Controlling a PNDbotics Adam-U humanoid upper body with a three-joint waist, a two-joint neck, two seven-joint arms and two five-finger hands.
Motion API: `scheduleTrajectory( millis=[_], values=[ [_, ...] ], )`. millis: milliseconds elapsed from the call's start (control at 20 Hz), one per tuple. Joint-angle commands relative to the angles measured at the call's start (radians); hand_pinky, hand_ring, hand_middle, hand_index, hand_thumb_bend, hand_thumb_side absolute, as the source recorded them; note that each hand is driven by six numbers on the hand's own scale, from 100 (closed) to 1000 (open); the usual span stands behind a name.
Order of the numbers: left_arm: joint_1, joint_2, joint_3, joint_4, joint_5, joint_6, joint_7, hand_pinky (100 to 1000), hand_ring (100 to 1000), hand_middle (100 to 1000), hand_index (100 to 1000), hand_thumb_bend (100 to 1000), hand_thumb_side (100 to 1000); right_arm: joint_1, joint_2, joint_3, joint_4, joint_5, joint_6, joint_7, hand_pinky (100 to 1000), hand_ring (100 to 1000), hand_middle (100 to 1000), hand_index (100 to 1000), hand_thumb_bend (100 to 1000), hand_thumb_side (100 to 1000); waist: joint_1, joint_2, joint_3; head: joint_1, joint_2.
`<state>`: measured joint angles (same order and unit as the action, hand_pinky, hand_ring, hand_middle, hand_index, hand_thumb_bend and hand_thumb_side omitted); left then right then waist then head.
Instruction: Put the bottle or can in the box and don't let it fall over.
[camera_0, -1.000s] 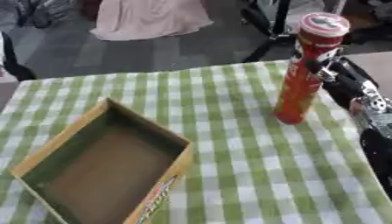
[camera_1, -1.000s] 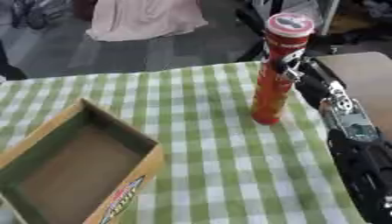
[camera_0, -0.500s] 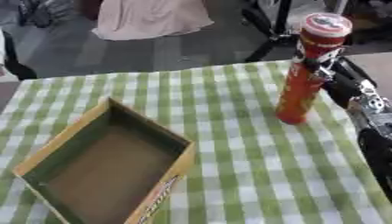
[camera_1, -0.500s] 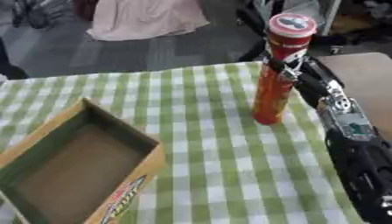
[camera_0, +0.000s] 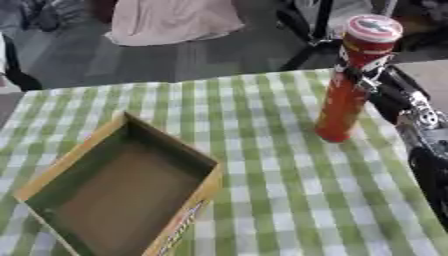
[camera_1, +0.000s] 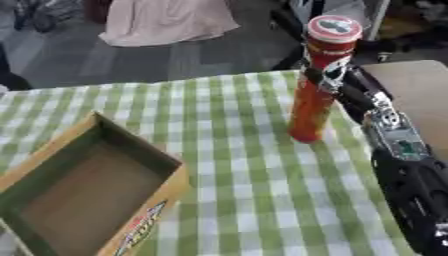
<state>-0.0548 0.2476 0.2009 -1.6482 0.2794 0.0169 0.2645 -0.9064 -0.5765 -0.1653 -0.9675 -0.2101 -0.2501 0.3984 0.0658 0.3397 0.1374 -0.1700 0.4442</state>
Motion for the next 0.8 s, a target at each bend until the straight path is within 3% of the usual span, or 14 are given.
scheduleTrajectory(
  millis=[50,350,800],
  values=[
    [0.002,0.008,-0.002,0.004,0.003,0.004,0.001,1000,662,672,768,110,851,-0.025,-0.017,0.0,-0.014,0.005,0.0,-0.008,727,1000,1000,908,600,466,-0.007,-0.012,0.001,-0.001,-0.015],
    [0.001,0.008,-0.002,0.004,0.003,0.004,0.0,1000,662,672,767,110,852,-0.026,-0.014,0.001,-0.017,-0.001,-0.002,-0.017,657,1000,1000,872,601,433,-0.008,-0.012,0.001,-0.001,-0.016],
    [0.002,0.007,-0.001,0.004,0.002,0.005,0.001,1000,661,672,768,110,852,-0.029,-0.005,0.002,-0.022,-0.018,-0.011,-0.026,626,994,1000,829,621,382,-0.008,-0.011,0.004,-0.002,-0.019]
  ],
)
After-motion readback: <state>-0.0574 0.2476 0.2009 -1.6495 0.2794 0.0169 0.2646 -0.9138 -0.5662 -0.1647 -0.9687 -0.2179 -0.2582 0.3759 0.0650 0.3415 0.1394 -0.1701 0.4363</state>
